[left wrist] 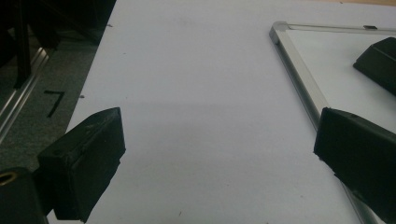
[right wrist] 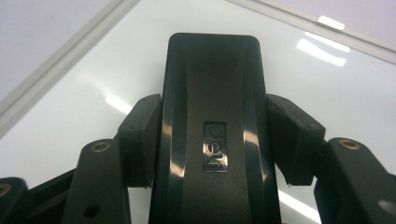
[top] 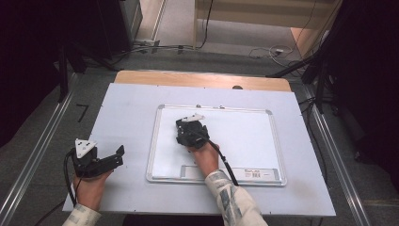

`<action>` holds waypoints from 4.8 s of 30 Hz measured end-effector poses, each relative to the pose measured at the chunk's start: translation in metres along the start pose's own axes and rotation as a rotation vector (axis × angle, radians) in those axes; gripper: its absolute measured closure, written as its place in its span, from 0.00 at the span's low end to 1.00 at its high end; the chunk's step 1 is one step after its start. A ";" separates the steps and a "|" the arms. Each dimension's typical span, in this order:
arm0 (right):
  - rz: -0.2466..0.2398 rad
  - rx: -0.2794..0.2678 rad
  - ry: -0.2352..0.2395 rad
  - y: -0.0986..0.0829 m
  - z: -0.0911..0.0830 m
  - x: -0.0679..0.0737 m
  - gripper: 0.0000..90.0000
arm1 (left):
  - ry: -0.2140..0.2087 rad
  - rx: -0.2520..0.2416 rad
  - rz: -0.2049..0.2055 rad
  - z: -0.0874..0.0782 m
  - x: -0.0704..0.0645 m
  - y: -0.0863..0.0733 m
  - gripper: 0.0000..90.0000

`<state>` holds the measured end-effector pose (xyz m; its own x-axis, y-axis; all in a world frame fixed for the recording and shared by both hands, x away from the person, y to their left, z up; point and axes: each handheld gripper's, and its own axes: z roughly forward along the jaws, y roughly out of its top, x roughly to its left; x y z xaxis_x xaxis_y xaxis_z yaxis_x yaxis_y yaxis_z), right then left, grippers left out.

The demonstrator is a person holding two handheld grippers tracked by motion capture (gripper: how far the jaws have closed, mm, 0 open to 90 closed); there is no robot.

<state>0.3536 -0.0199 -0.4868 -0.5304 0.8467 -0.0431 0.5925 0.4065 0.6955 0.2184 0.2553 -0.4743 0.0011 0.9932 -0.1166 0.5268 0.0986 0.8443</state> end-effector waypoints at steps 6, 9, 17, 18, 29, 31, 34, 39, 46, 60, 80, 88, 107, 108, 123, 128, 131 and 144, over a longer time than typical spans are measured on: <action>-0.022 -0.008 0.031 -0.002 -0.002 0.021 0.43 | -0.008 0.006 0.008 0.003 -0.002 0.001 0.03; -0.029 -0.011 0.044 -0.002 -0.002 0.029 0.43 | -0.010 0.007 0.007 0.003 -0.002 0.001 0.03; -0.010 -0.029 0.049 -0.001 -0.004 0.038 0.43 | -0.007 0.003 -0.003 0.001 0.001 0.000 0.03; -0.012 -0.040 0.049 0.000 -0.006 0.038 0.43 | -0.006 0.004 -0.004 0.001 0.001 0.000 0.03; -0.025 -0.079 0.072 0.012 -0.032 0.034 0.43 | -0.005 0.000 -0.002 0.001 0.000 0.000 0.03; -0.026 -0.076 0.067 0.012 -0.034 0.030 0.43 | -0.005 -0.001 -0.002 0.001 0.000 0.000 0.03; -0.017 -0.081 0.059 0.011 -0.036 0.024 0.43 | -0.007 0.001 0.000 0.001 0.000 0.000 0.03; 0.005 -0.078 0.049 0.009 -0.040 0.012 0.43 | -0.006 0.001 0.000 0.002 0.000 0.000 0.03; 0.018 -0.080 0.037 0.005 -0.043 0.002 0.43 | -0.004 0.002 0.002 0.002 -0.001 0.000 0.03; 0.059 -0.090 -0.009 -0.003 -0.058 -0.030 0.43 | -0.002 0.004 0.005 0.002 -0.002 0.001 0.03; 0.137 -0.076 -0.127 -0.022 -0.069 -0.091 0.43 | -0.002 0.007 0.008 0.004 -0.003 0.001 0.03; 0.170 -0.067 -0.189 -0.031 -0.074 -0.124 0.43 | 0.002 0.010 0.006 0.005 -0.003 0.000 0.03; 0.261 -0.026 -0.312 -0.047 -0.071 -0.191 0.43 | 0.008 0.011 0.006 0.005 -0.003 0.000 0.03; 0.261 -0.026 -0.315 -0.047 -0.072 -0.192 0.43 | 0.008 0.013 0.007 0.005 -0.003 0.000 0.03; 0.302 -0.010 -0.357 -0.050 -0.066 -0.218 0.43 | 0.011 0.014 0.000 0.005 -0.002 0.000 0.03; 0.326 0.012 -0.370 -0.052 -0.060 -0.227 0.43 | 0.009 0.013 0.000 0.005 -0.002 0.000 0.03; 0.337 0.029 -0.378 -0.054 -0.055 -0.232 0.43 | 0.010 0.014 0.000 0.005 -0.001 0.000 0.03; 0.358 0.023 -0.332 -0.056 -0.052 -0.242 0.40 | 0.016 0.016 0.000 0.004 -0.001 0.000 0.03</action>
<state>0.4177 -0.2652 -0.4780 -0.0707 0.9970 -0.0329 0.7174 0.0737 0.6927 0.2220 0.2536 -0.4767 -0.0122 0.9940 -0.1085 0.5404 0.0979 0.8357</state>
